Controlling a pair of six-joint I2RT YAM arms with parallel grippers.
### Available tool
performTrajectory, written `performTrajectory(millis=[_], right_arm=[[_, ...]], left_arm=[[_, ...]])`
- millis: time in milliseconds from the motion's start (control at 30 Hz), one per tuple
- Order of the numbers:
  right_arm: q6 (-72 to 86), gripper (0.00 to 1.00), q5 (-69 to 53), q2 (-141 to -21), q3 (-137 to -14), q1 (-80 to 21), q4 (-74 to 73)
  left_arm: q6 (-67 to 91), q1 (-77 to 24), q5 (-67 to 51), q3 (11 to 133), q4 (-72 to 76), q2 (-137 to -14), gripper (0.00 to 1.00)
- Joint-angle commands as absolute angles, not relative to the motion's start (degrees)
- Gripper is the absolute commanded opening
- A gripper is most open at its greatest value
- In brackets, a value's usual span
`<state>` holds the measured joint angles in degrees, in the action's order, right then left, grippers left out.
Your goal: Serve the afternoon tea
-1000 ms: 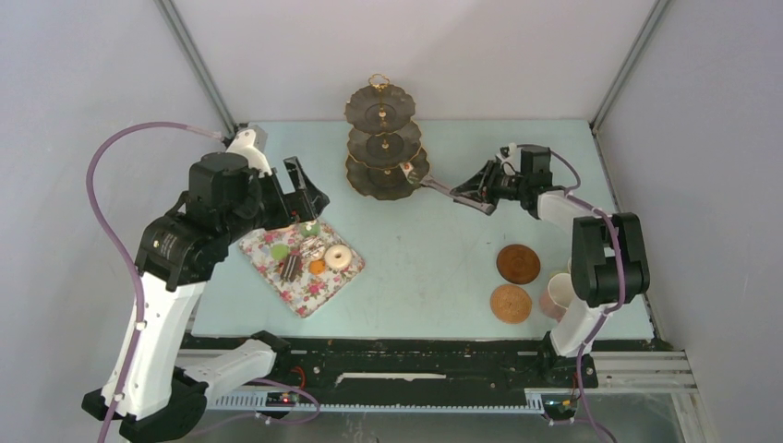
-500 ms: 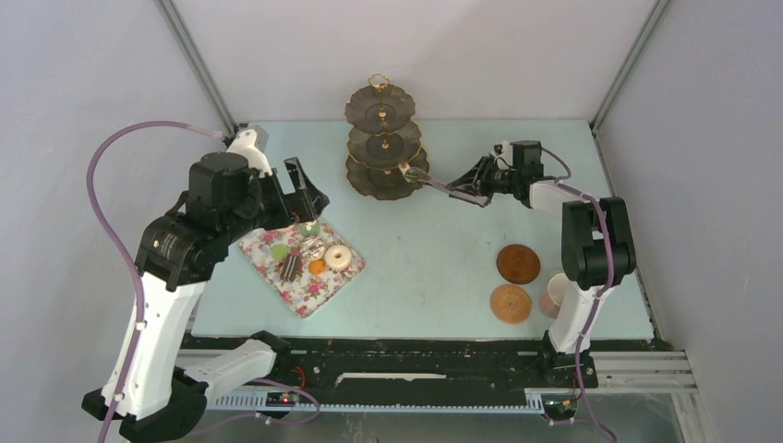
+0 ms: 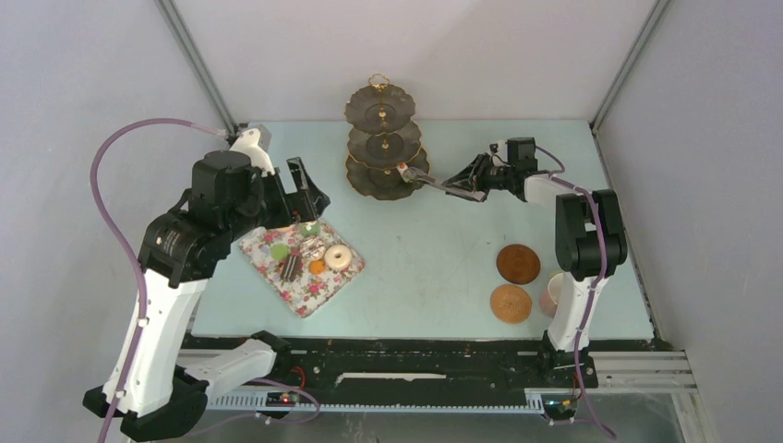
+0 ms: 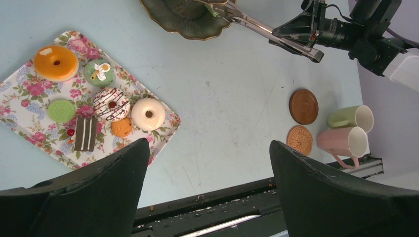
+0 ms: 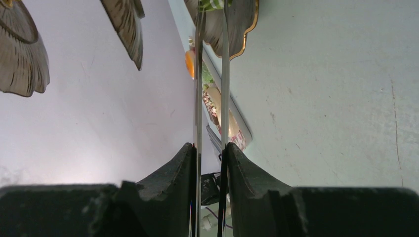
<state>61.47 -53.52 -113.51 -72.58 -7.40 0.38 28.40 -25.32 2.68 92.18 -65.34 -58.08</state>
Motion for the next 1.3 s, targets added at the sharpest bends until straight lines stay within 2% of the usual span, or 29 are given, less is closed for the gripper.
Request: performTrajectory(millis=[0,367,533,1267], right_arm=[[63.1,0.31,-53.7,-114.6,-75.2,-7.6,0.4],[61.8,0.42,-53.5,-115.2,-75.2,-7.5,-2.0],[59.5,0.5,-53.0,-114.5,-75.2,-7.4,-4.4],[53.6,0.51,-52.2,-107.5,-75.2,-5.7,-14.8]], left_arm=[[26.6,-25.0,2.5,94.4,-65.4,-58.4,0.99],[26.6,-25.0,2.5,94.6,-65.4,-58.6,0.99],[26.6,-25.0,2.4,94.5,-65.3,-58.5,0.99],[27.7,-25.0,1.1,92.7,-63.9,-57.7,0.99]])
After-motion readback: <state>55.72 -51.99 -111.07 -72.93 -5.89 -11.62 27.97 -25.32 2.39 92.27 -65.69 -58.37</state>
